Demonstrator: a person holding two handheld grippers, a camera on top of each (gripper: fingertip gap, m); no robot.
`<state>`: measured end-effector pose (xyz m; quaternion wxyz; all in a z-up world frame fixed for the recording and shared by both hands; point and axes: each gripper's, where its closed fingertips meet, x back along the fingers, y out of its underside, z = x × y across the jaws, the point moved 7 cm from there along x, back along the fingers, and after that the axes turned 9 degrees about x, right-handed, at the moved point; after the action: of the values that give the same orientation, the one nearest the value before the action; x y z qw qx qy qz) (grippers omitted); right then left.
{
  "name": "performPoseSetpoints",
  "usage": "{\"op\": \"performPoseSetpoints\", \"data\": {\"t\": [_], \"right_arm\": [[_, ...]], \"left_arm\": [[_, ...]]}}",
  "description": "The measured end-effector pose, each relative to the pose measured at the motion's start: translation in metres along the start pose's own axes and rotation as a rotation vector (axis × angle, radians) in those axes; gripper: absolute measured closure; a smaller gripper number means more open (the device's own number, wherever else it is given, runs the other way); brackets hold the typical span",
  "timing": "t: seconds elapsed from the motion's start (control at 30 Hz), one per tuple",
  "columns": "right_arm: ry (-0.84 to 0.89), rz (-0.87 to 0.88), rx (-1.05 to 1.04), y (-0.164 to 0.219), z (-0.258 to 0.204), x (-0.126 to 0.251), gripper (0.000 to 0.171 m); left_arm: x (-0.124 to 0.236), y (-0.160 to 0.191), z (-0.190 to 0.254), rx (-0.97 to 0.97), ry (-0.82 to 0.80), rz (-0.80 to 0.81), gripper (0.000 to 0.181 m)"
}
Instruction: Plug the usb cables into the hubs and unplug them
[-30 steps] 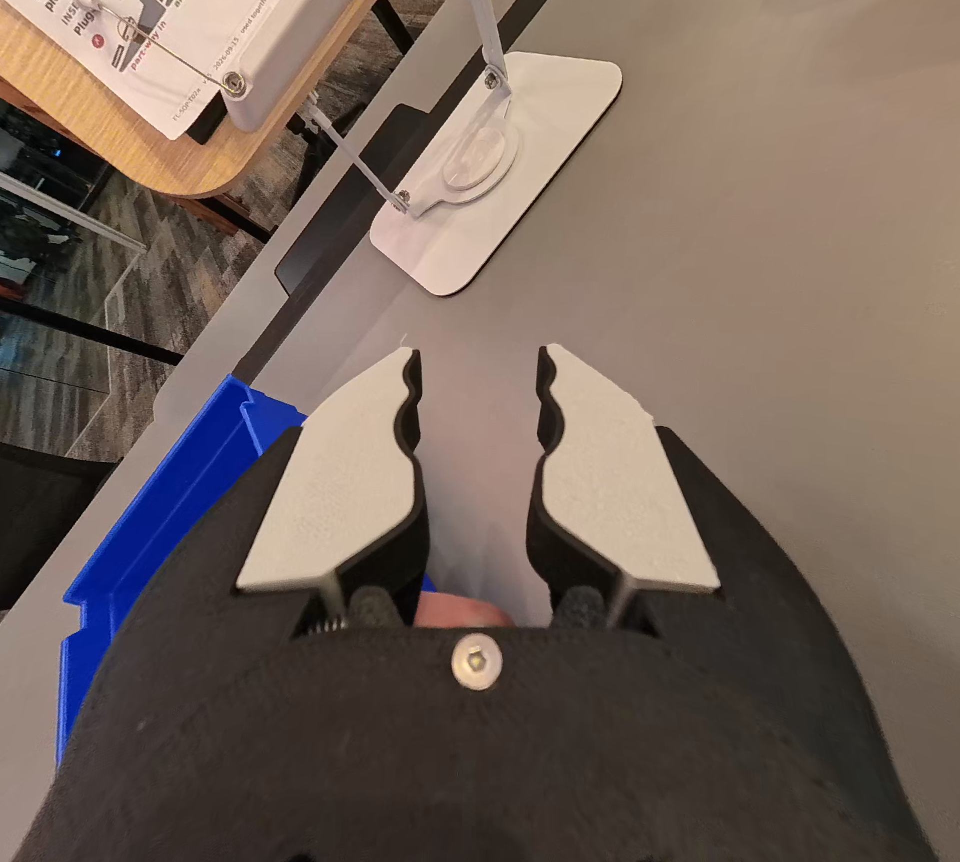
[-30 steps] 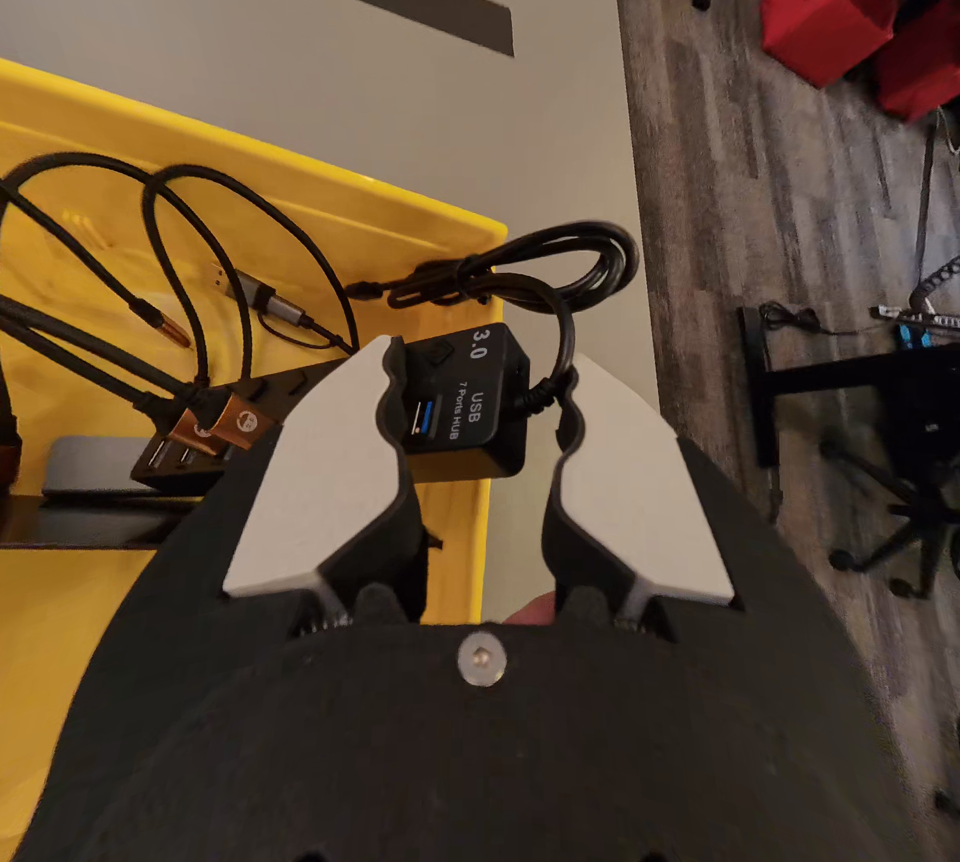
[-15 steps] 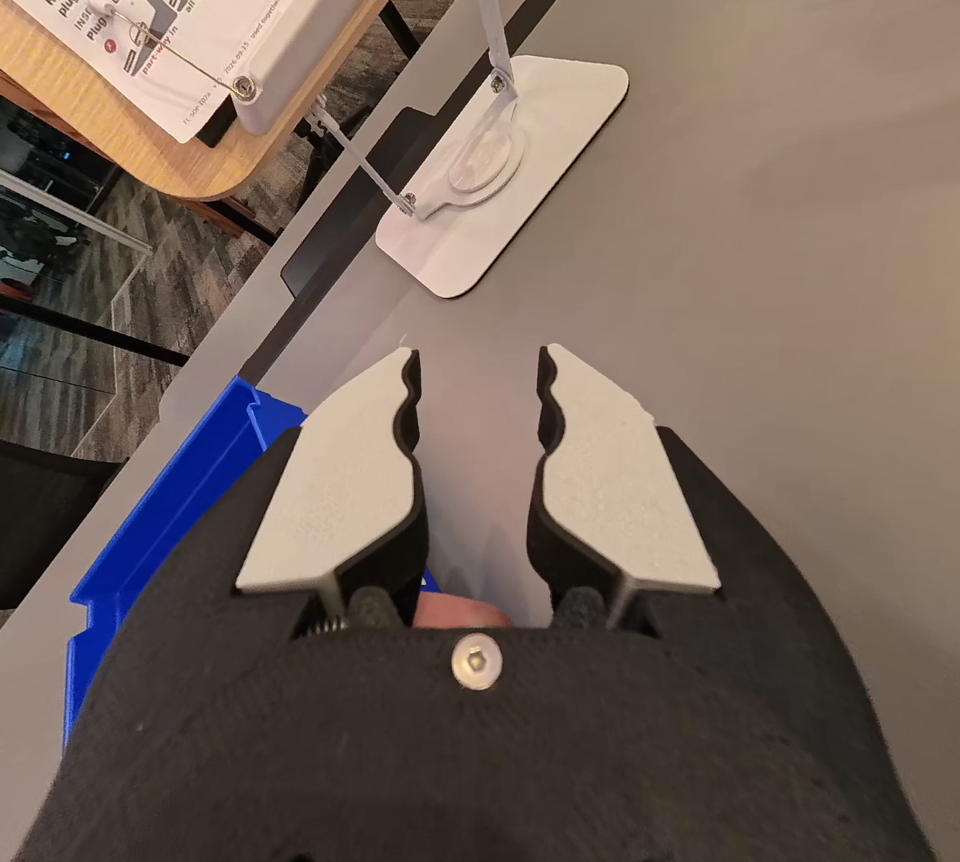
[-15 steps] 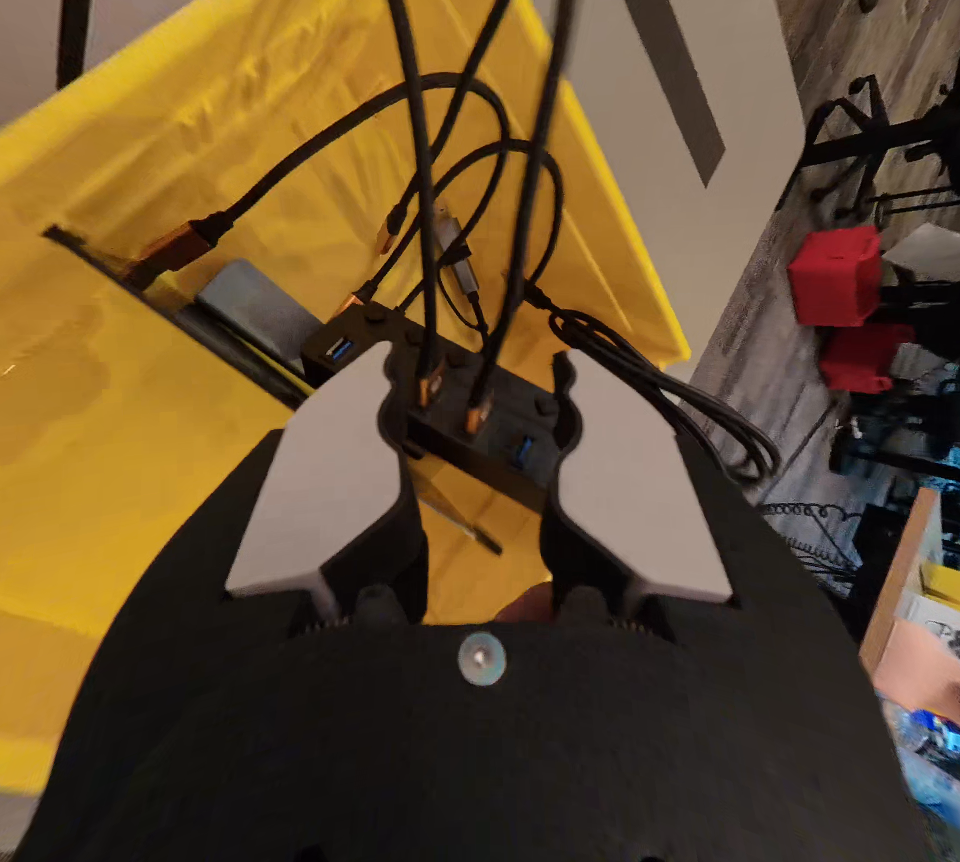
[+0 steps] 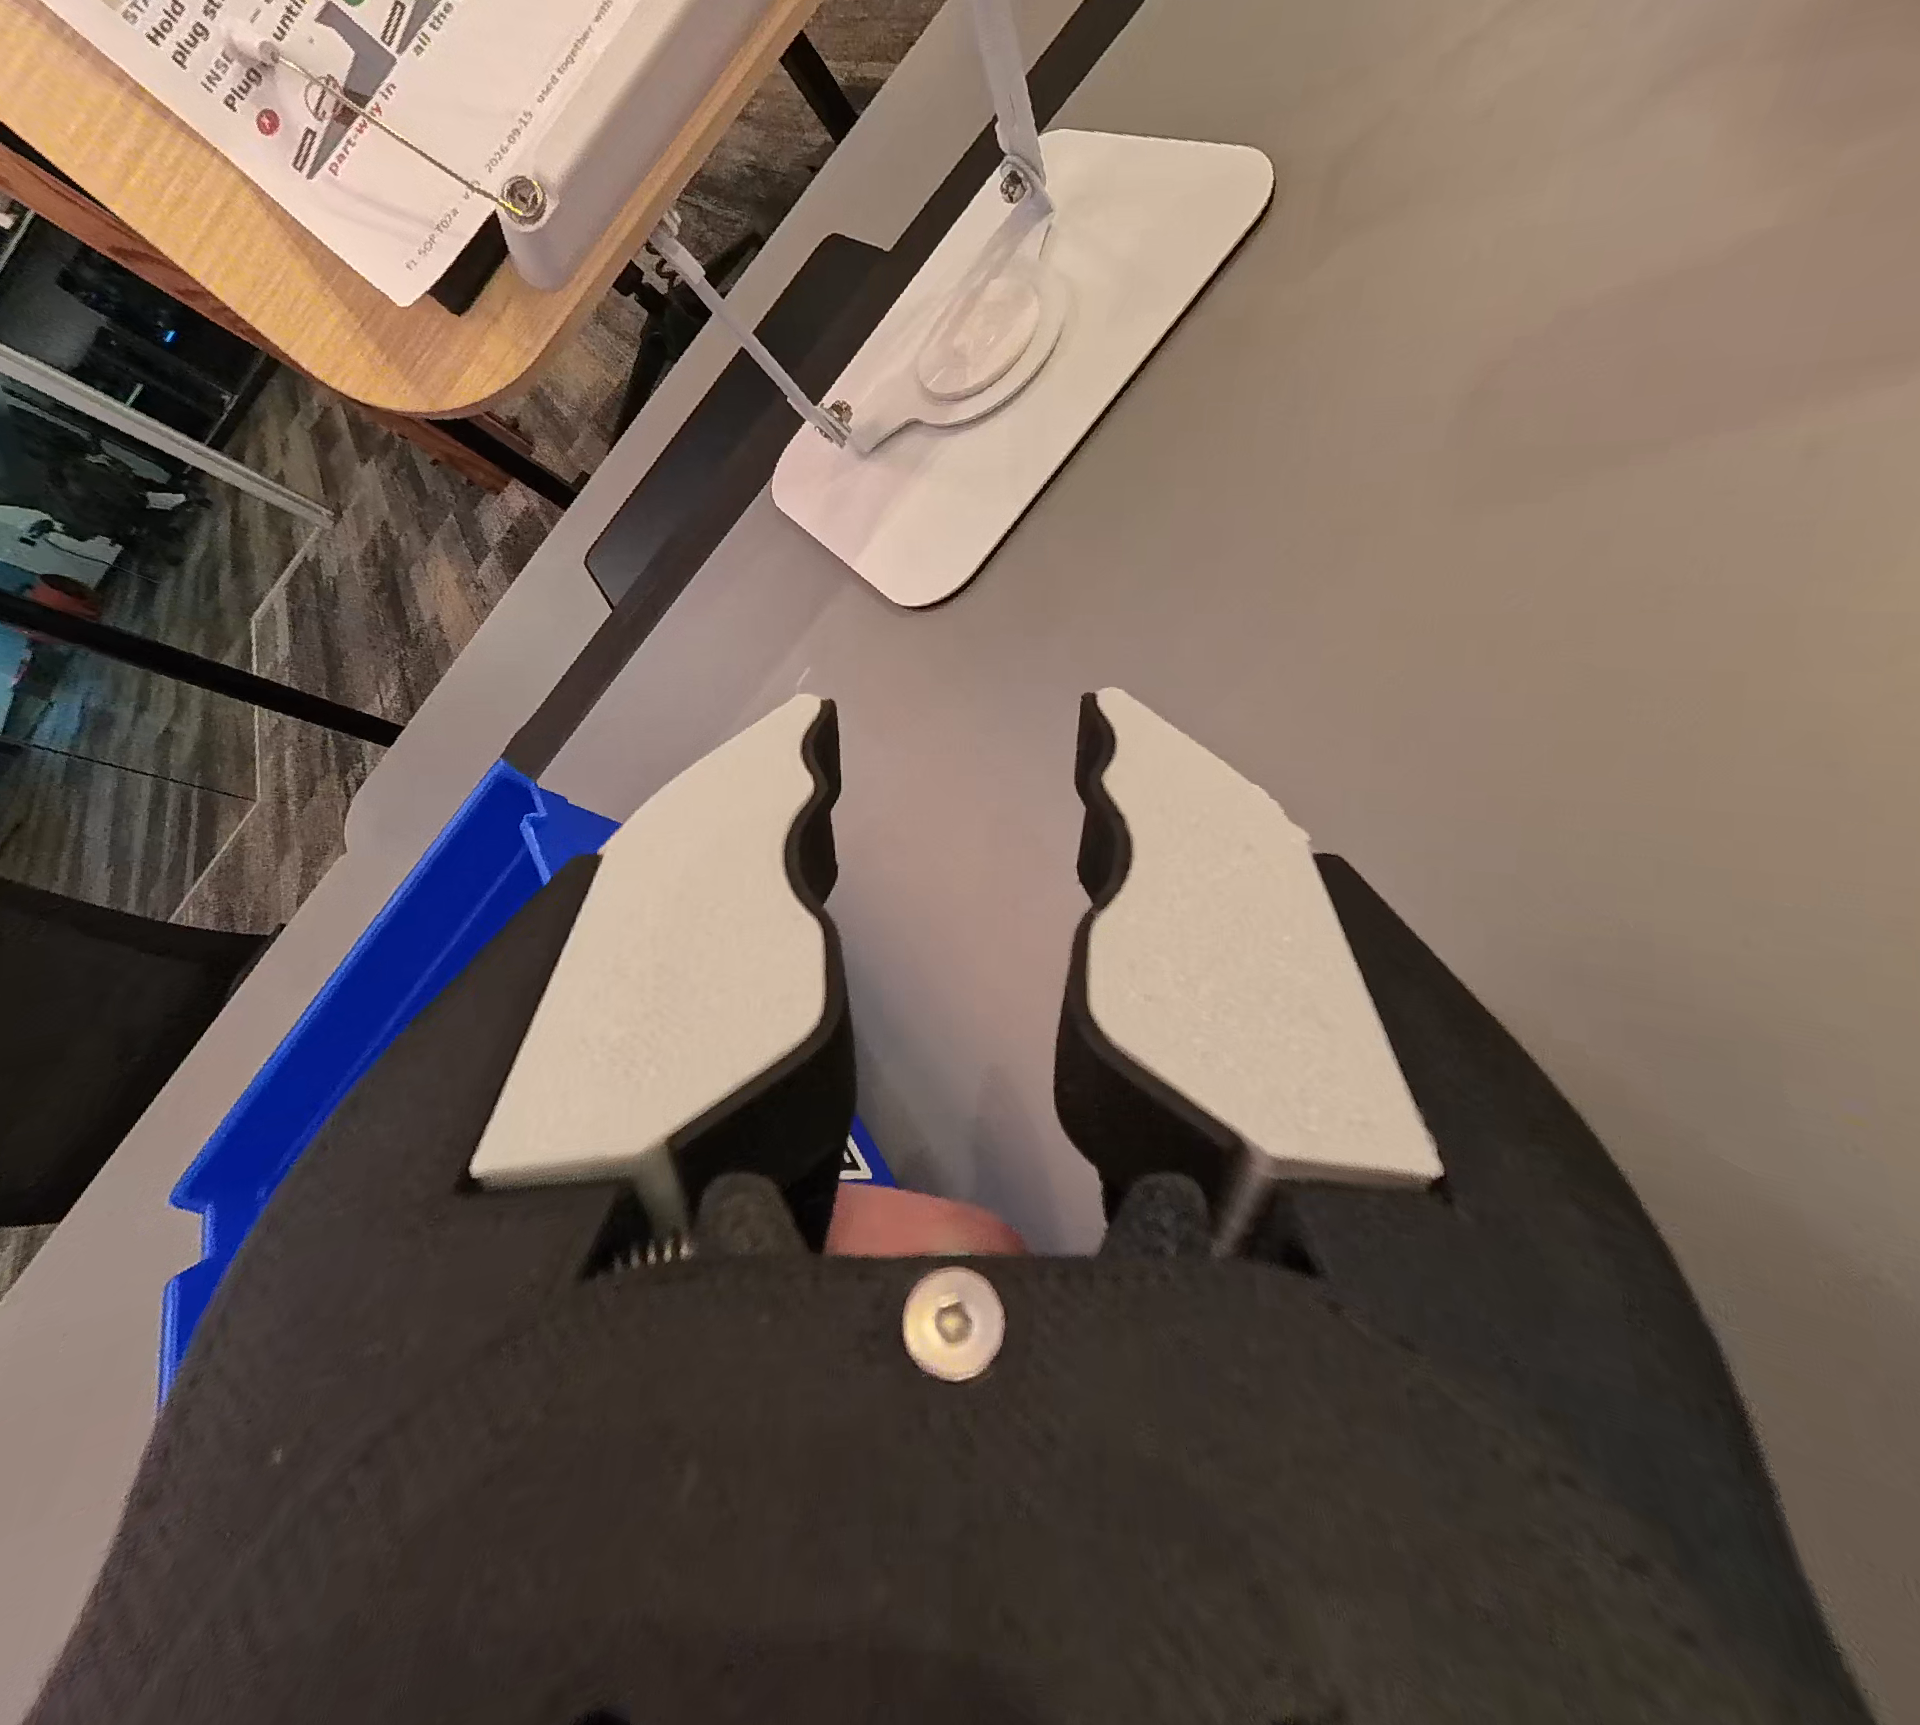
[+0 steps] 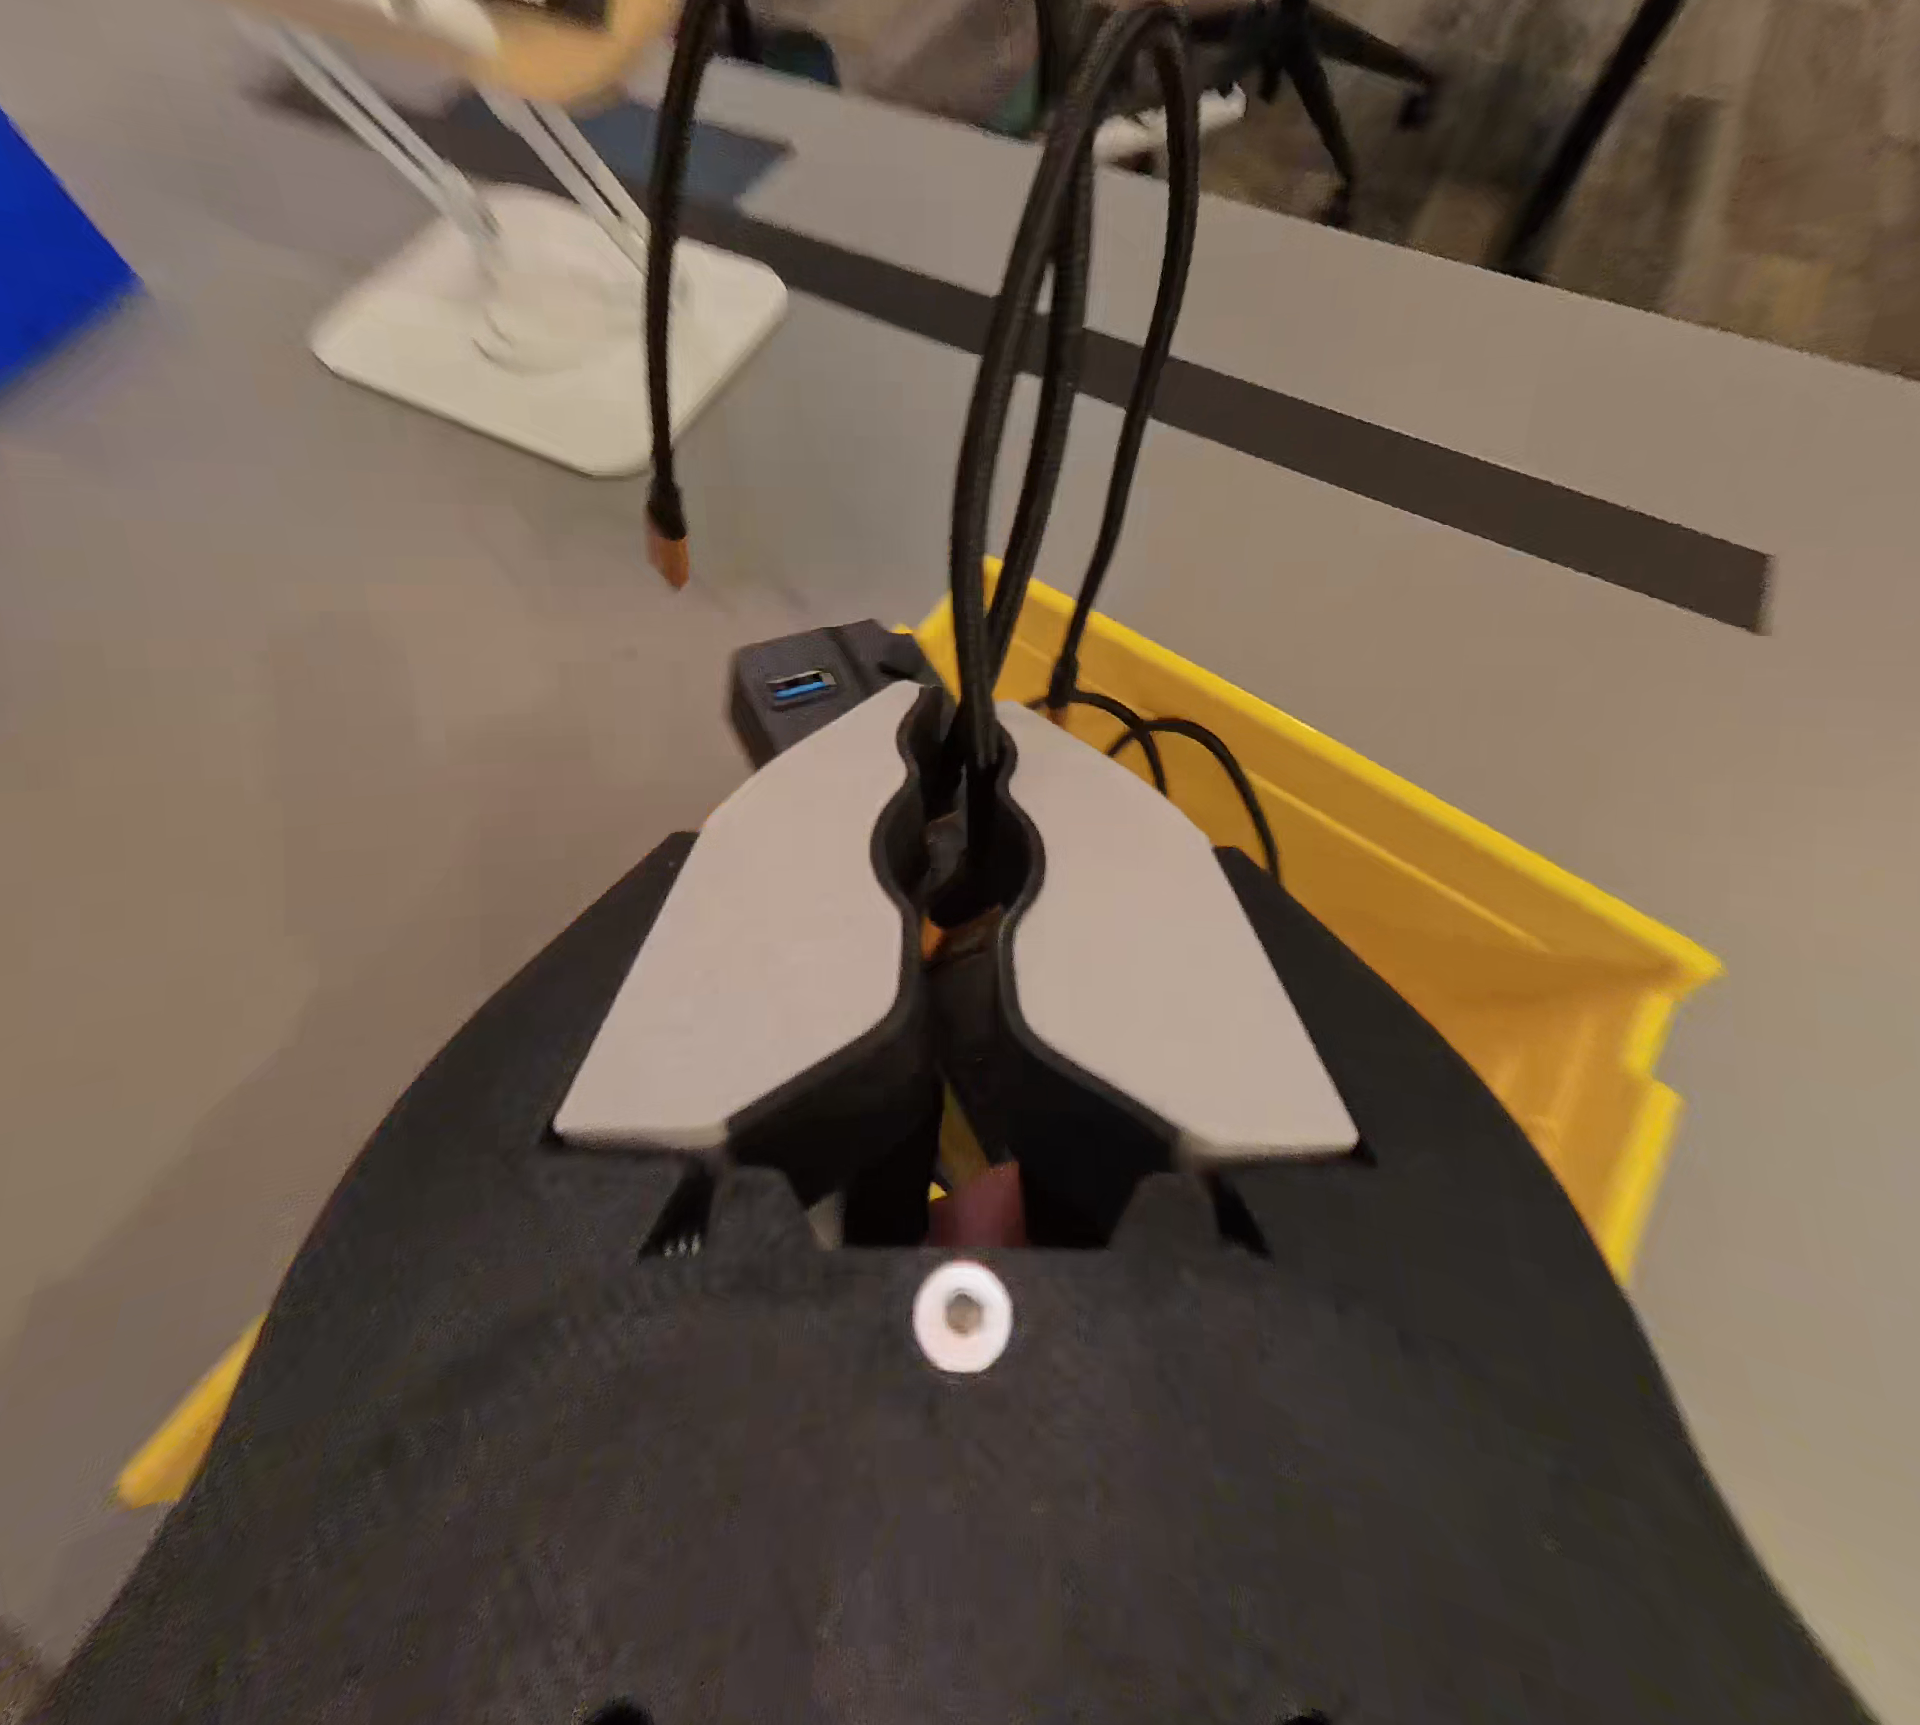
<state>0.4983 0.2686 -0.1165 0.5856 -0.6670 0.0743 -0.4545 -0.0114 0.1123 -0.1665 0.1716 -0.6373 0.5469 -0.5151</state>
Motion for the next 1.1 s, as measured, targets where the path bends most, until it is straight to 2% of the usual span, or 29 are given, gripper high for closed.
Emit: {"op": "performPoseSetpoints", "data": {"t": [0.03,0.13,0.37,0.47,0.7,0.77,0.87,0.93,0.97,1.03,1.1], "right_arm": [[-0.052,0.05,-0.058,0.0,0.0,-0.001,0.167],[-0.054,0.105,-0.045,0.007,0.004,-0.004,0.168],[-0.043,-0.038,0.331,0.04,-0.007,-0.027,0.168],[-0.105,-0.188,0.423,0.054,-0.012,-0.044,0.168],[-0.425,-0.199,0.21,0.061,-0.01,-0.057,0.163],[-0.443,-0.245,0.112,0.063,-0.004,-0.059,0.158],[-0.328,-0.252,0.166,0.05,-0.004,-0.048,0.148],[-0.189,-0.195,0.22,0.034,0.0,-0.028,0.12],[-0.101,-0.185,0.207,0.029,0.007,-0.016,0.112],[0.056,-0.206,0.14,0.028,0.026,0.008,0.108],[0.177,-0.299,0.046,0.042,0.045,0.025,0.116]], "left_arm": [[0.0,0.0,0.0,-0.001,0.0,0.0,0.138],[0.001,0.0,0.001,-0.002,0.002,-0.001,0.138],[0.0,0.0,0.003,-0.003,0.007,0.0,0.138],[-0.002,0.001,0.005,-0.009,0.011,-0.002,0.138],[-0.001,0.0,0.005,-0.015,0.008,0.003,0.138],[-0.001,0.0,0.004,-0.011,0.012,0.003,0.138],[0.001,0.001,0.004,-0.025,0.002,0.004,0.138],[0.002,0.0,0.002,-0.017,0.002,0.009,0.138],[0.002,0.0,0.001,-0.01,0.003,0.011,0.138],[0.001,0.0,0.0,-0.004,0.005,0.012,0.138],[0.0,0.0,0.001,-0.006,0.005,0.01,0.138]]}}
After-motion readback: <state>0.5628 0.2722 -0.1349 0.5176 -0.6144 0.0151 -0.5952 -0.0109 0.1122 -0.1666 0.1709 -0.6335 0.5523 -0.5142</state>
